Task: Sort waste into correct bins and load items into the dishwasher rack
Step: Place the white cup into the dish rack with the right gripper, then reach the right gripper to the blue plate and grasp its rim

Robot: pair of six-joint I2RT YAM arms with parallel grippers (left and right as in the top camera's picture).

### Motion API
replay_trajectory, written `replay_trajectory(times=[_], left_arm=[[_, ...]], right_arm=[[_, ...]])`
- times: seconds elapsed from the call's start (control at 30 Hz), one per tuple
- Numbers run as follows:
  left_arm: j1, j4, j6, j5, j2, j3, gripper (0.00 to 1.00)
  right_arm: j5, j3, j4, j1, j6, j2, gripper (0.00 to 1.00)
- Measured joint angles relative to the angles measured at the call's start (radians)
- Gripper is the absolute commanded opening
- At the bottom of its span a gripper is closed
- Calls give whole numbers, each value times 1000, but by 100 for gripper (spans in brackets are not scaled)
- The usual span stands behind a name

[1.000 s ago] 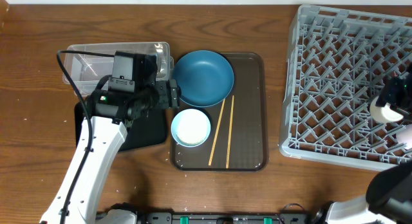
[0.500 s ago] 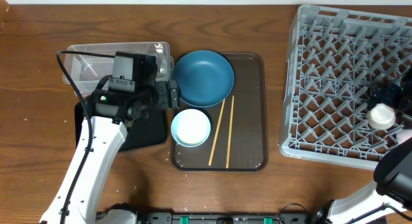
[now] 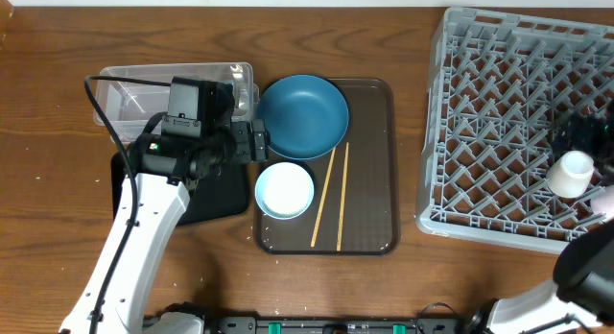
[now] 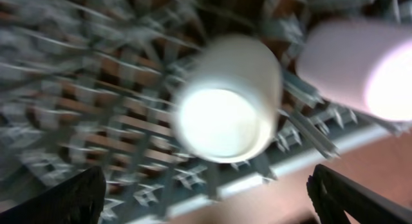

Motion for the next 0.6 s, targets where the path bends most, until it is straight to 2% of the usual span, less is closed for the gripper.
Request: replay_trajectory(times=[0.17,0.37,0.6], left_arm=[[0,-13,0,0,0,0,96],[0,-48,0,0,0,0,96],[0,-94,0,0,0,0,96]], right_arm=[[-262,17,120,61,-81,-106,99],[-481,27,236,263,-132,-119,99],[-493,27,341,538,-112,-11,83]])
